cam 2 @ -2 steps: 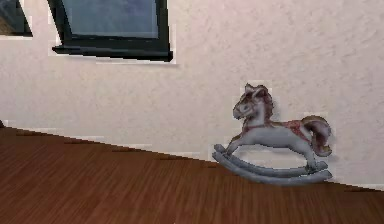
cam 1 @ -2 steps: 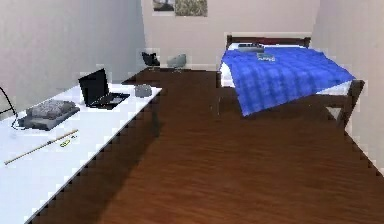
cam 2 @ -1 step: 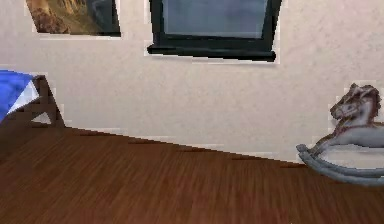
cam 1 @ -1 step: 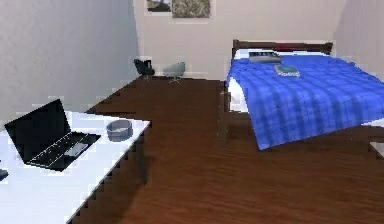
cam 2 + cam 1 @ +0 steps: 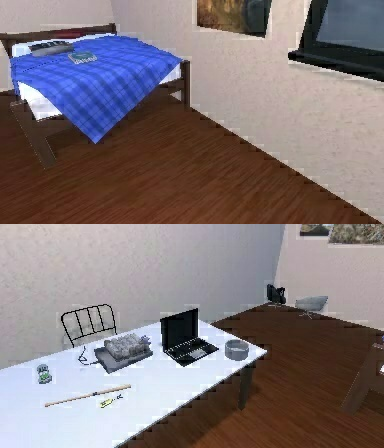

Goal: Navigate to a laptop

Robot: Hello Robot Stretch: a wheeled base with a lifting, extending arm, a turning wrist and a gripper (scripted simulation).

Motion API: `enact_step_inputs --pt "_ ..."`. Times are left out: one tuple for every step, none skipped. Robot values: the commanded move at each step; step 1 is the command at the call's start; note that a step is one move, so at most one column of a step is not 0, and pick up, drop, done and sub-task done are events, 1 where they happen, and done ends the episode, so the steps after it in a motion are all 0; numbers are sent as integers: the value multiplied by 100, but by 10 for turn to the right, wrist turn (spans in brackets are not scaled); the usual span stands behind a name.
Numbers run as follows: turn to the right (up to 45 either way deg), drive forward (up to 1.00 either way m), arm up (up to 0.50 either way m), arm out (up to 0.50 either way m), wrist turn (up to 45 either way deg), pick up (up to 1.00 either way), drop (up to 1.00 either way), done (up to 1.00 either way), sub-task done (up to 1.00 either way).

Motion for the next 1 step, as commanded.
enact_step_inputs --pt "0 0 0 0 0 0 0 100 0"
